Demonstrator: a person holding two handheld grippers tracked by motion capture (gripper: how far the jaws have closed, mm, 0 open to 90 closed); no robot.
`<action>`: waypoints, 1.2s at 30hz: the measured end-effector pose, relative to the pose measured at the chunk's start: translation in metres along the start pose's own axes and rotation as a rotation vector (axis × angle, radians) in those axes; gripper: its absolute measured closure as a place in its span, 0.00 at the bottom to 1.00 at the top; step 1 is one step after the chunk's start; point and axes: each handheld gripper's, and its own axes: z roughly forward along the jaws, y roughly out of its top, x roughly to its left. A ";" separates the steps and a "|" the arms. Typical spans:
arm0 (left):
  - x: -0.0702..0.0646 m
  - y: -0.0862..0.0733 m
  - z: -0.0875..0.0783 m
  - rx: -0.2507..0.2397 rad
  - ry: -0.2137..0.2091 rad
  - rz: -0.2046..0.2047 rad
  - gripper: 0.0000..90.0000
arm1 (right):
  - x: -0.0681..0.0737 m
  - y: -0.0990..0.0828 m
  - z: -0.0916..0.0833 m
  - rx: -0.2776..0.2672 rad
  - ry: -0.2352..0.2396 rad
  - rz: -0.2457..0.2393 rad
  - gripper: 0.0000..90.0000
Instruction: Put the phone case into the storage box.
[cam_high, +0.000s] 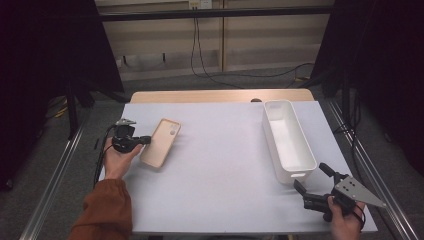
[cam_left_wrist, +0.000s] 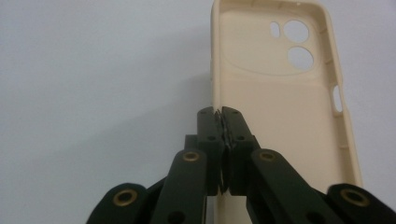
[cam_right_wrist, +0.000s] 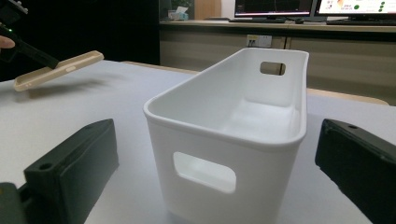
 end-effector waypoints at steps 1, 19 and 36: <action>-0.002 -0.001 -0.001 -0.012 0.001 -0.002 0.97 | 0.000 0.000 0.000 0.000 0.000 -0.001 0.00; -0.020 -0.003 -0.019 -0.145 -0.009 0.037 0.97 | 0.000 0.001 -0.001 -0.005 -0.001 0.002 0.00; -0.033 -0.009 -0.039 -0.272 -0.023 0.053 0.97 | 0.001 0.001 -0.001 -0.008 0.002 0.003 0.00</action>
